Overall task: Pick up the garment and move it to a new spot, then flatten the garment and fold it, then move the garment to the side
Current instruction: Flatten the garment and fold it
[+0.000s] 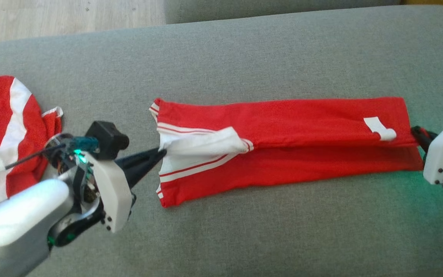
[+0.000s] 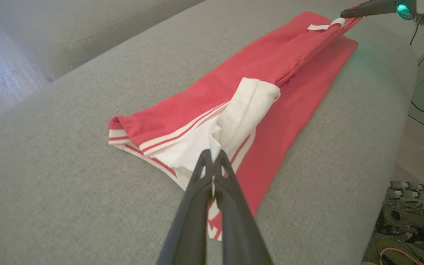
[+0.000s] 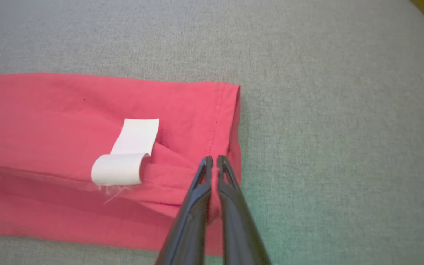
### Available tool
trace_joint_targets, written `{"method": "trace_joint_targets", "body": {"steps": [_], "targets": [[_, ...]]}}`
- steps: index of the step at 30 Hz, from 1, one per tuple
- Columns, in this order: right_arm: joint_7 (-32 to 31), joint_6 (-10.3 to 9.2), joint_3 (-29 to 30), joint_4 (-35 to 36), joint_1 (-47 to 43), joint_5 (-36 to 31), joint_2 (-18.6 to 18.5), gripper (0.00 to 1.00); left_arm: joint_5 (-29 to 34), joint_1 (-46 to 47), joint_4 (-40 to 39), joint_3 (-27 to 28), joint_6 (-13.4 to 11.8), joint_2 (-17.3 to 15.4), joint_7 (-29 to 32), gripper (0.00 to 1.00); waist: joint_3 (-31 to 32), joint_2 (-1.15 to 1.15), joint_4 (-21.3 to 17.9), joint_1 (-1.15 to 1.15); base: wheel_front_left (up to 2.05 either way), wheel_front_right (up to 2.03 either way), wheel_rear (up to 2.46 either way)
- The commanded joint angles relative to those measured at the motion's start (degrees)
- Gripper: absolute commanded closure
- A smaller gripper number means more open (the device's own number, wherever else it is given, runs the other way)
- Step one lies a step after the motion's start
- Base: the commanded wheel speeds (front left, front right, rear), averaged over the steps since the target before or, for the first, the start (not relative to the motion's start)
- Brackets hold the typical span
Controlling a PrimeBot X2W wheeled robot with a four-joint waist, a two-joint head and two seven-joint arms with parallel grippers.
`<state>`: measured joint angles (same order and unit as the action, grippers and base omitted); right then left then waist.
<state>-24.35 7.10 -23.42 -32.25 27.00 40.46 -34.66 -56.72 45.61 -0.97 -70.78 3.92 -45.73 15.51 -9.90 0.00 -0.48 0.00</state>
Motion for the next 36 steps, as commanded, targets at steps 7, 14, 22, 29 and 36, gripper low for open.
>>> {"method": "trace_joint_targets", "body": {"steps": [7, 14, 22, 29, 36], "targets": [[-3.3, 0.39, 0.1, 3.5, -2.0, 1.0, -3.2, 1.0, -2.7, -0.6, -2.8, 1.1, 0.1, -2.6, 3.2, 1.0, 0.4, 0.0, -0.5, 0.0, 0.0, 0.0, 0.0], [-4.8, 0.39, 3.6, 2.7, -3.0, 0.9, -2.0, 0.0, -2.6, -1.8, -2.9, 0.7, -1.3, -1.9, 3.3, 0.0, -0.1, 0.0, -1.2, 0.0, 0.0, 0.0, 0.0], [0.0, 0.39, 12.3, 4.4, -1.2, 0.1, 2.7, 0.0, -1.0, -2.8, 4.0, 6.6, -9.8, 0.3, -7.9, 0.0, 0.2, 0.0, -2.0, 0.0, 0.0, 0.0, 0.0], [11.5, 0.39, 20.0, 11.3, -1.3, -2.1, 10.0, 0.0, -5.6, -7.1, 9.5, 17.1, -16.7, 3.7, -25.4, 0.0, 1.7, 0.0, -1.6, 0.0, 0.0, 0.0, 0.0], [23.0, 0.39, 21.4, 19.1, -4.3, -8.0, 14.7, 0.0, -2.6, -13.1, 6.9, 32.0, -18.6, 9.4, -30.4, 0.0, 2.9, 0.0, -0.4, 0.0, 0.0, 0.0, 0.0]]}}
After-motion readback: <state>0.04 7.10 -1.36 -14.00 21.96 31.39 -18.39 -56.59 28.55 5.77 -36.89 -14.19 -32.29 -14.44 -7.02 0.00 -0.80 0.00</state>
